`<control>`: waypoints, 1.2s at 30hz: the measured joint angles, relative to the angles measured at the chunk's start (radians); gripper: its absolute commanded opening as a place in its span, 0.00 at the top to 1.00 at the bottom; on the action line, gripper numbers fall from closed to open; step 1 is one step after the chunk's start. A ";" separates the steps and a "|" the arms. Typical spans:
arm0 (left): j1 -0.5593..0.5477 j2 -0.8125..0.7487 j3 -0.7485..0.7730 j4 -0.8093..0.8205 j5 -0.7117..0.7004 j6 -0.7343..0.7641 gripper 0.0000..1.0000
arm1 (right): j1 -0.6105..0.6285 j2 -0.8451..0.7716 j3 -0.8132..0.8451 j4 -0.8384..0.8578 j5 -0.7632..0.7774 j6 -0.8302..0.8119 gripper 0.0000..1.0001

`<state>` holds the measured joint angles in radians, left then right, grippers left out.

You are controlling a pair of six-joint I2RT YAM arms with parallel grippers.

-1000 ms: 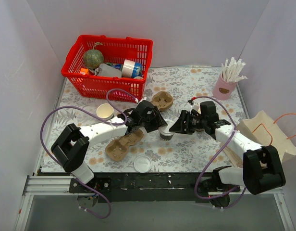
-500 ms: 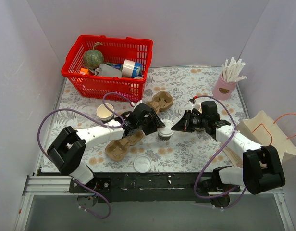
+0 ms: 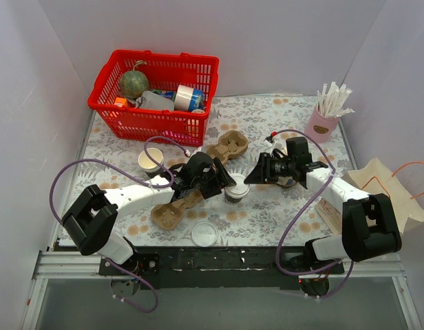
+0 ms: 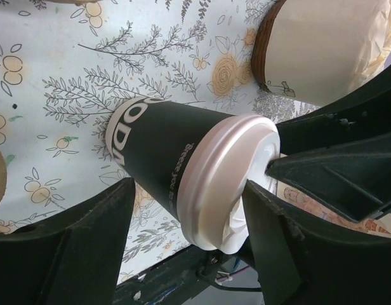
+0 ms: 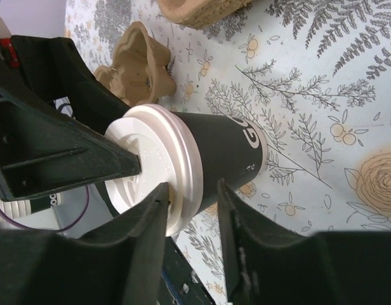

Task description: Pack the takeout coffee

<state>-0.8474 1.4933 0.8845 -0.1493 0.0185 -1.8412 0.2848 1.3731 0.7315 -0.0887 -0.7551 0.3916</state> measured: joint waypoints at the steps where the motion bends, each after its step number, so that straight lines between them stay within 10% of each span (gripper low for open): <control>1: 0.000 0.000 0.000 -0.001 0.000 0.003 0.26 | -0.002 0.000 0.000 -0.008 0.000 -0.002 0.46; 11: -0.001 -0.011 0.000 -0.025 -0.008 0.013 0.17 | -0.001 -0.027 0.019 -0.106 0.023 -0.020 0.17; 27: -0.003 -0.016 0.000 -0.028 -0.034 0.022 0.18 | 0.036 -0.071 0.038 -0.131 0.049 0.059 0.21; 36: -0.002 -0.016 -0.023 0.032 -0.021 0.016 0.41 | 0.090 -0.071 0.038 -0.119 0.092 0.106 0.22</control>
<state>-0.8494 1.4769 0.8619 -0.1169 -0.0029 -1.8256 0.3752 1.3018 0.7692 -0.2081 -0.6632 0.4973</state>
